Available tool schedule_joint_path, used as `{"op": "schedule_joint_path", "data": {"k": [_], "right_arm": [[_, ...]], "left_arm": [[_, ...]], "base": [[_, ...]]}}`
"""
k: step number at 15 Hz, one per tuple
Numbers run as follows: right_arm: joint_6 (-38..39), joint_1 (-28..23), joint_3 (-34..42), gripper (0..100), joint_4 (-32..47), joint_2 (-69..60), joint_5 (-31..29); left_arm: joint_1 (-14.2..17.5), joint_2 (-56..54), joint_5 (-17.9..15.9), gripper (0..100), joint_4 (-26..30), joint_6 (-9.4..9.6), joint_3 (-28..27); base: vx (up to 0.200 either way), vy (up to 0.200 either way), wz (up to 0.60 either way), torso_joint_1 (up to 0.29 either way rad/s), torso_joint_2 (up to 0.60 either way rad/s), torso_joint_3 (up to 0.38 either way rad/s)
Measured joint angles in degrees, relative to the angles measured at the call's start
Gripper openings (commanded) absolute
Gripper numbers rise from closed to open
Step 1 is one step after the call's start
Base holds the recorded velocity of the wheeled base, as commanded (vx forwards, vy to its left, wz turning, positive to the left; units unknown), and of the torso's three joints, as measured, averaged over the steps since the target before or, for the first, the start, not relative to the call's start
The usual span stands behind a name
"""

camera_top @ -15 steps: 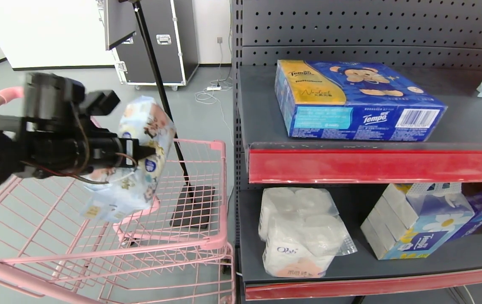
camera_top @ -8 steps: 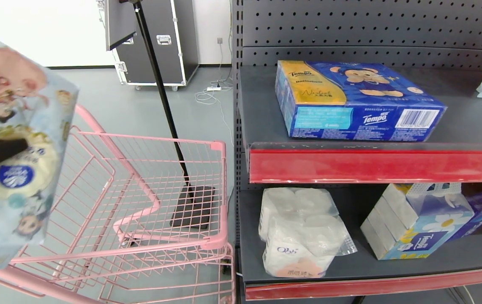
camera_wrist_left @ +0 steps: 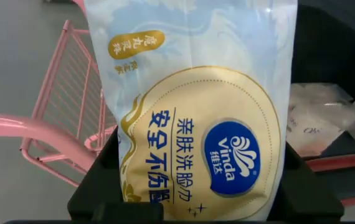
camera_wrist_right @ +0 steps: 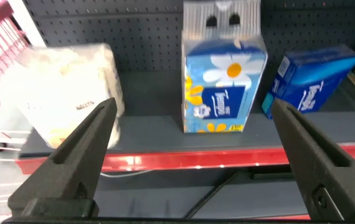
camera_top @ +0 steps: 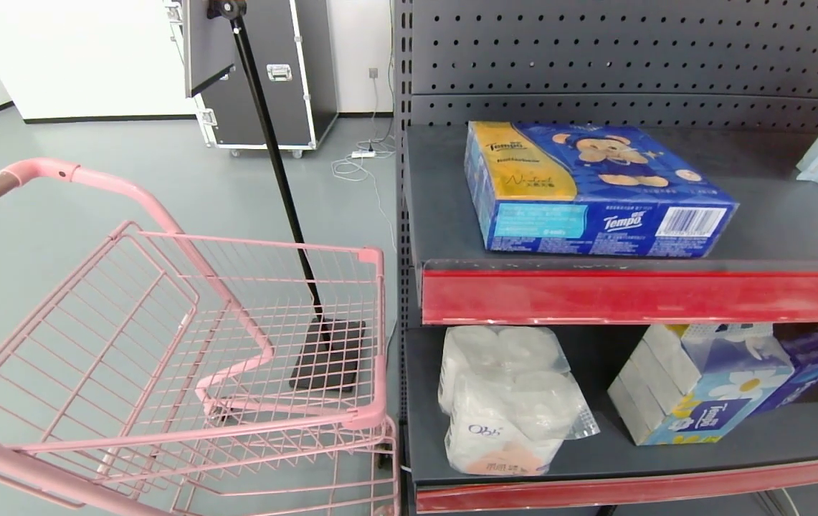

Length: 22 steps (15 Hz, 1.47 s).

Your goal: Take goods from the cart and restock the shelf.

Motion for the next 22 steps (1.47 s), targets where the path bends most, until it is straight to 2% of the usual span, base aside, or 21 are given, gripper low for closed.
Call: {"op": "schedule_joint_path", "data": {"k": [4, 10, 14, 19, 22], "right_arm": [[0.24, 0.0, -0.05, 100, 0.0, 0.02, -0.13], [-0.24, 0.0, -0.05, 100, 0.02, 0.02, 0.0], [-0.24, 0.0, -0.05, 100, 0.02, 0.02, 0.0], [-0.22, 0.0, -0.05, 100, 0.0, 0.02, 0.0], [-0.27, 0.0, 0.0, 100, 0.02, 0.02, 0.02]], "left_arm": [[-1.51, -3.52, -0.55, 0, -1.04, 0.55, 1.33], [-6.44, -3.68, -0.84, 0, -1.34, 3.47, 0.99], [-6.8, -3.02, -0.49, 0, -1.45, 4.01, 0.96], [-6.83, -2.67, -0.33, 0, -1.56, 7.51, 0.8], [-6.8, -2.72, -0.35, 0, -1.73, 7.68, 0.79]], "base": [[0.0, 0.0, 0.0, 0.122, -0.48, -0.351], [0.0, 0.0, 0.0, 0.175, -0.54, -0.368], [0.0, 0.0, 0.0, 0.218, -0.59, -0.377], [0.0, 0.0, 0.0, 0.189, -0.46, -0.283], [0.0, 0.0, 0.0, 0.152, -0.37, -0.219]]}}
